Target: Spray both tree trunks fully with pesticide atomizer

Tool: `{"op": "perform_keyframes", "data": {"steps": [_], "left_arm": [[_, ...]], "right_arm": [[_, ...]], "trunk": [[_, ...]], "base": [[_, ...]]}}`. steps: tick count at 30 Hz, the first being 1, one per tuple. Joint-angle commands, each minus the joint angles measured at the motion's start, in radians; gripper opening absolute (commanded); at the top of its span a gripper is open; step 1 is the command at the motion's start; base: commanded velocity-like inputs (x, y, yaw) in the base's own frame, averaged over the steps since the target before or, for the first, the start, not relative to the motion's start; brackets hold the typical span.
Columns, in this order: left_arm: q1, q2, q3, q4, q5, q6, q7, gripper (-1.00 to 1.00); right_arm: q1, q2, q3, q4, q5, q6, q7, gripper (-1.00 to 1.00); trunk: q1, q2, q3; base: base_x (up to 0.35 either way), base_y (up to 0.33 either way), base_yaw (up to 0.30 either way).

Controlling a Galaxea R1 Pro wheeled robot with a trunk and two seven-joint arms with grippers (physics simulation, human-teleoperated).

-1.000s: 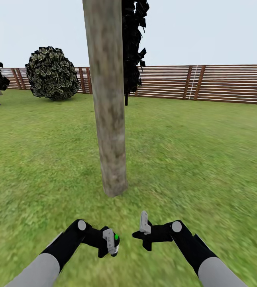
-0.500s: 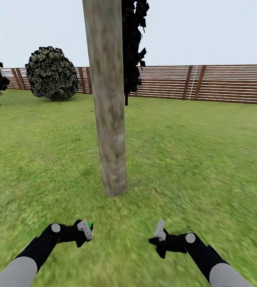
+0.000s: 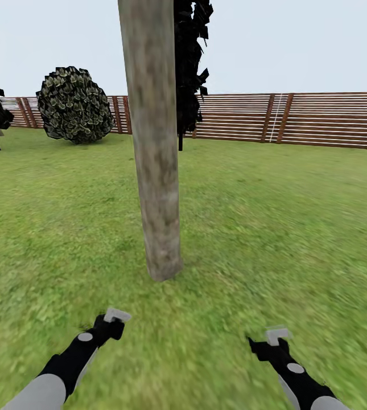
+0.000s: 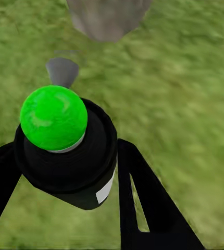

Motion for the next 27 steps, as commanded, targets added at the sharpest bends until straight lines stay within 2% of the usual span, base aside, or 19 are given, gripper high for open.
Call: {"op": "perform_keyframes", "data": {"steps": [1, 4, 7, 12, 15, 19, 20, 21, 27], "left_arm": [[0.000, -0.006, 0.000, 0.017, 0.003, 0.013, 0.040, -1.00], [-0.001, -0.014, 0.002, 0.048, 0.011, 0.043, 0.112, -1.00], [-0.001, -0.017, 0.002, 0.056, 0.029, 0.055, 0.134, -1.00], [0.000, -0.039, 0.001, 0.058, 0.041, 0.060, 0.141, -1.00], [0.001, -0.041, 0.000, 0.056, 0.042, 0.060, 0.140, -1.00], [0.001, -0.041, 0.000, 0.046, 0.042, 0.062, 0.140, -1.00], [0.001, -0.041, 0.001, 0.043, 0.042, 0.067, 0.140, -1.00], [0.002, -0.041, 0.002, 0.041, 0.043, 0.124, 0.139, -1.00], [0.001, -0.042, 0.004, 0.047, 0.043, 0.148, 0.139, -1.00]], "right_arm": [[0.009, 0.000, -0.004, 0.000, -0.013, -0.001, -0.009, 1.00], [0.032, 0.000, -0.009, 0.001, -0.028, -0.023, -0.022, 1.00], [0.050, 0.001, -0.011, 0.009, -0.033, -0.070, -0.024, 1.00], [0.061, 0.004, -0.013, 0.021, -0.036, -0.110, -0.023, 1.00], [0.061, 0.005, -0.014, 0.019, -0.037, -0.118, -0.024, 1.00], [0.061, 0.004, -0.012, 0.023, -0.037, -0.165, -0.024, 1.00], [0.061, 0.004, -0.012, 0.026, -0.037, -0.175, -0.024, 1.00], [0.063, 0.004, -0.011, 0.062, -0.036, -0.185, -0.022, 1.00], [0.063, 0.004, -0.011, 0.079, -0.038, -0.186, -0.024, 1.00]], "trunk": [[0.000, 0.000, 0.000], [0.000, 0.000, 0.000], [0.000, 0.000, 0.000], [0.000, 0.000, 0.000], [0.000, 0.000, 0.000], [0.000, 0.000, 0.000], [0.000, 0.000, 0.000], [0.000, 0.000, 0.000], [0.000, 0.000, 0.000]], "base": [[0.000, 0.000, 0.000], [0.000, 0.000, 0.000], [0.000, 0.000, 0.000], [0.000, 0.000, 0.000], [0.000, 0.000, 0.000], [0.021, 0.000, 0.000], [0.197, 0.000, 0.000], [0.325, 0.000, 0.000], [0.334, 0.000, -0.083]]}}
